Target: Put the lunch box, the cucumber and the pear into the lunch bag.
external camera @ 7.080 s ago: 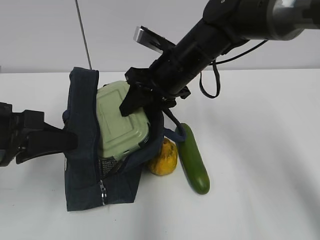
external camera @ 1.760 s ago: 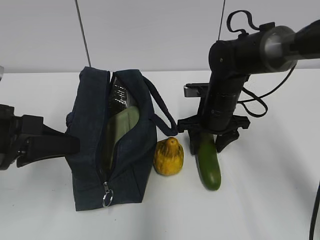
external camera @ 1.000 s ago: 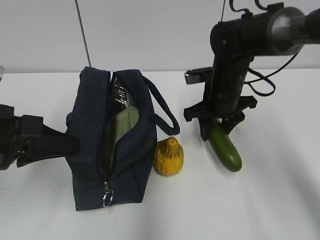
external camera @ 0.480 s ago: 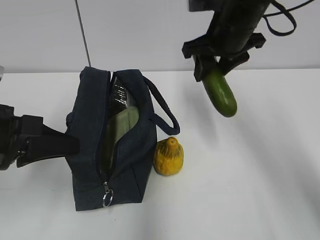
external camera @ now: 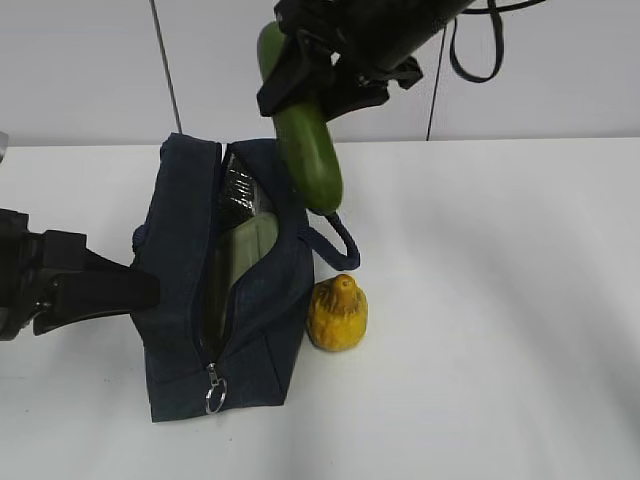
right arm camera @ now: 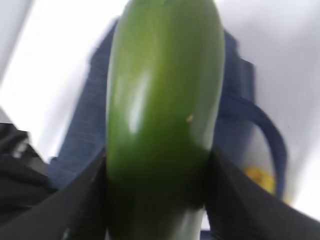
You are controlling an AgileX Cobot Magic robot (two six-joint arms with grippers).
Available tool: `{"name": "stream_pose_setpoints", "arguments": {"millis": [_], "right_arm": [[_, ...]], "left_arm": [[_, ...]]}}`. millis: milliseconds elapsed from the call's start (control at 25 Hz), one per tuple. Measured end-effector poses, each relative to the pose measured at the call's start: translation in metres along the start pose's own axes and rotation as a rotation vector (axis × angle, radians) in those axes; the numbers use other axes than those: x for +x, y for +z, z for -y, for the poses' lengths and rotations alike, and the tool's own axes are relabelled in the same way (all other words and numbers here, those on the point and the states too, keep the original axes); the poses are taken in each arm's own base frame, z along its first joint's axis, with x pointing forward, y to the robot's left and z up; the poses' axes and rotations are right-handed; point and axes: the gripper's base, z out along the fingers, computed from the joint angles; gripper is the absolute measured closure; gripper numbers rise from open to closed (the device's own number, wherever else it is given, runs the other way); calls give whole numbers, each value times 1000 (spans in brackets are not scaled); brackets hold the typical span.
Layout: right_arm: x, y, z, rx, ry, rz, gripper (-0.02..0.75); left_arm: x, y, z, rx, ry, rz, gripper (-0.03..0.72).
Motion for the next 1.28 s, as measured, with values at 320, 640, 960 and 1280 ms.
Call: {"name": "stream_pose_setpoints", "arguments": {"millis": [320, 640, 960, 1280], "right_arm": [[0, 52, -7, -202, 16, -2, 343], [9, 92, 15, -173, 46, -67, 342], [14, 99, 19, -133, 17, -99, 213], [15, 97, 17, -137, 10, -115, 158]], "left_arm": [[0, 0, 0, 0, 0, 0, 703], [0, 0, 0, 0, 0, 0, 703], [0, 0, 0, 5, 0, -3, 703], [0, 0, 0, 5, 0, -3, 703]]}}
